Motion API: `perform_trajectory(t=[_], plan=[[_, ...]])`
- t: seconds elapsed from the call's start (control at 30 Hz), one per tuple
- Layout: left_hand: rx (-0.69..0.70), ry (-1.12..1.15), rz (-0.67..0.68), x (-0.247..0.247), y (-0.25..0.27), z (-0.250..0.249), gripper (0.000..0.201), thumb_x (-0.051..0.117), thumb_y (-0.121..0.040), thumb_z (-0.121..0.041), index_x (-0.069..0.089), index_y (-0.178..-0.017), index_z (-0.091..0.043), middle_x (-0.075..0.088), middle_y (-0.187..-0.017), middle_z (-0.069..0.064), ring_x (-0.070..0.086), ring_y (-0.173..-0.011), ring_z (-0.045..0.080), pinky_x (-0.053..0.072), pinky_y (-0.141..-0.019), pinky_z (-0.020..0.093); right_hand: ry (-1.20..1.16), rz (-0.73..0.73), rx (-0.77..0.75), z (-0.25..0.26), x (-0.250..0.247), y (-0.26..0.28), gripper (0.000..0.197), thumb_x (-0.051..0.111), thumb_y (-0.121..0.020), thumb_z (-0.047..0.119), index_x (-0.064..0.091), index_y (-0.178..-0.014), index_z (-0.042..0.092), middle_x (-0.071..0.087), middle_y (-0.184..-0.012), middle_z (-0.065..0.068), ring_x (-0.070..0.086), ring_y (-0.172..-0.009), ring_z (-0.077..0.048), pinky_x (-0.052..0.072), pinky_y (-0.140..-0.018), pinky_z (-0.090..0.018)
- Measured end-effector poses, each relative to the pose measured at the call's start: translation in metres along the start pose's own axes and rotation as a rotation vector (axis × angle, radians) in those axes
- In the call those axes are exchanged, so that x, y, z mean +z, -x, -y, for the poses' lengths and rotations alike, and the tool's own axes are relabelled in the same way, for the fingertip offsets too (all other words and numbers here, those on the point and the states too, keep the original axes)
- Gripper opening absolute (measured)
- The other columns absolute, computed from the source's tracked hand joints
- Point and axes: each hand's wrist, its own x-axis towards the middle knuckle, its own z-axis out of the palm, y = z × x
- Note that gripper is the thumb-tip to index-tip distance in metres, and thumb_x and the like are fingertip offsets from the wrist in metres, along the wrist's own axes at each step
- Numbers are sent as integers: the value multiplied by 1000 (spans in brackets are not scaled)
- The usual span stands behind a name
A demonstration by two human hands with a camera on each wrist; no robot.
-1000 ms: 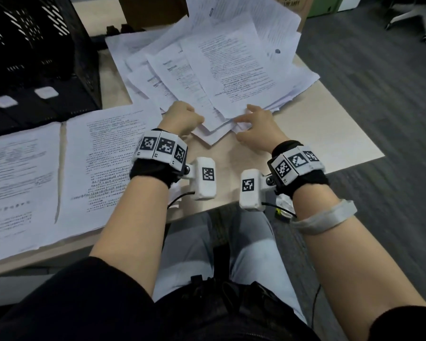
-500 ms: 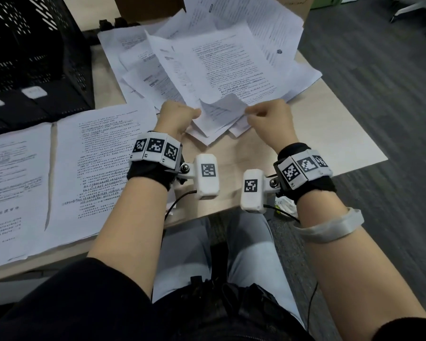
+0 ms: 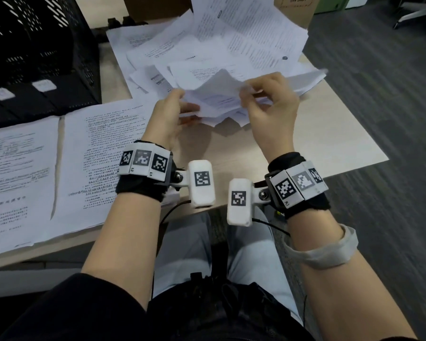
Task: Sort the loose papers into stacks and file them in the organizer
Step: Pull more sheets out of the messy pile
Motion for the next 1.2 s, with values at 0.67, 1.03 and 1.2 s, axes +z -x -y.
perform_trajectory(t=[0.67,1.03,1.2], plan=[[196,63,99,-36,37,-9,23,52,-89,6,58,-107,-8,68,-95,0,67,-90,16,56,-81,32,-117,-53,710,6,-3,15,37,64,-84,45,61,-99,11,62,-102,-6,64,-69,-9,56,-70,-28],[247,-42,82,-90,71,-1,30,54,-90,3,56,-119,0,67,-105,6,66,-96,19,55,-88,33,-612,82,820,52,17,32,43,38,-97,46,61,-99,10,72,-64,6,72,-71,-33,57,-59,-33],[274,-63,79,-116,85,5,29,53,-90,3,58,-118,0,68,-102,3,68,-90,13,57,-82,26,-593,118,787,70,32,48,59,47,-91,57,53,-126,9,69,-110,-10,73,-78,-34,59,-63,-39]])
